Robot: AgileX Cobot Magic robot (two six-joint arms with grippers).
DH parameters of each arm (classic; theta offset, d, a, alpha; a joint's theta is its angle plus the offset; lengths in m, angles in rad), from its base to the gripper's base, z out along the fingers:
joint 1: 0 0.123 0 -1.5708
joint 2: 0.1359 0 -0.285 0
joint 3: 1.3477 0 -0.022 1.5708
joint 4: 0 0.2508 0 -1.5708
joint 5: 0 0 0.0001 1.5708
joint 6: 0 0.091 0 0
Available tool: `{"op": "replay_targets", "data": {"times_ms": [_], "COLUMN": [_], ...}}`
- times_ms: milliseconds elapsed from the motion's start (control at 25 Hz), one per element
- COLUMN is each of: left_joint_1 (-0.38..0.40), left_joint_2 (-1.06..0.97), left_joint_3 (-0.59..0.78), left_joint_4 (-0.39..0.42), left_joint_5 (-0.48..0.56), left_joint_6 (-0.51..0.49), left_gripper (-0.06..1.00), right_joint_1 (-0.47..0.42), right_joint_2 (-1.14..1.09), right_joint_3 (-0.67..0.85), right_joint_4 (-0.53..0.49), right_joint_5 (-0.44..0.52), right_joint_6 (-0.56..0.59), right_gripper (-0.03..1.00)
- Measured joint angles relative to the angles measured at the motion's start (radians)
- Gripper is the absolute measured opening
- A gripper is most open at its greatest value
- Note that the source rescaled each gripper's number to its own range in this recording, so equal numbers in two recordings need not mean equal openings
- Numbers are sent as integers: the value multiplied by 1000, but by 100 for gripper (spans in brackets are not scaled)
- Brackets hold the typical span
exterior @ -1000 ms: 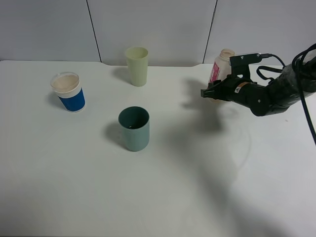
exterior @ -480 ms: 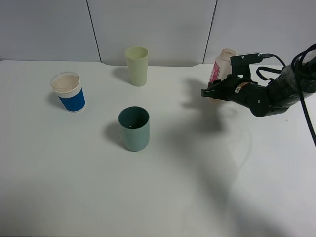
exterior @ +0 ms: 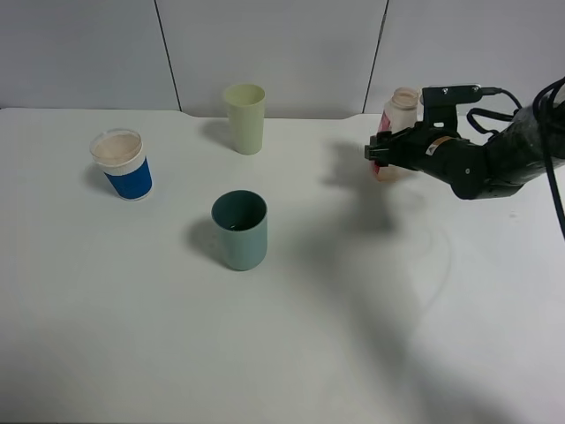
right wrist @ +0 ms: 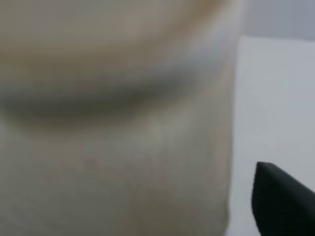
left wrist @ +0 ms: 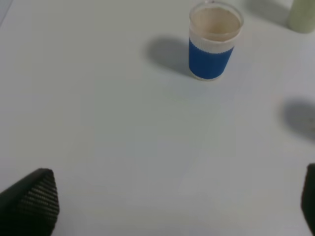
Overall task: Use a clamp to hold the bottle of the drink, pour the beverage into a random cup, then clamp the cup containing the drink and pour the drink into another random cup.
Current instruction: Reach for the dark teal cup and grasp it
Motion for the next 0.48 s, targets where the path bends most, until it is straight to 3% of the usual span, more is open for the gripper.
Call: {"op": "replay_targets", "data": {"times_ms": [280, 480], "left_joint_1": [0, 0], "left_joint_2": [0, 0], "left_joint_3": [0, 0], "left_joint_4": [0, 0], "left_joint_5": [0, 0], "left_joint_6": [0, 0], "left_gripper": [100, 100], "right_joint_1": [0, 7], "right_joint_2": [-39, -99], "right_joint_3": [1, 2], "right_joint_4": [10, 20], "right_joint_5": [105, 161], "right_joint_6": [0, 0], "right_gripper": [74, 76]}}
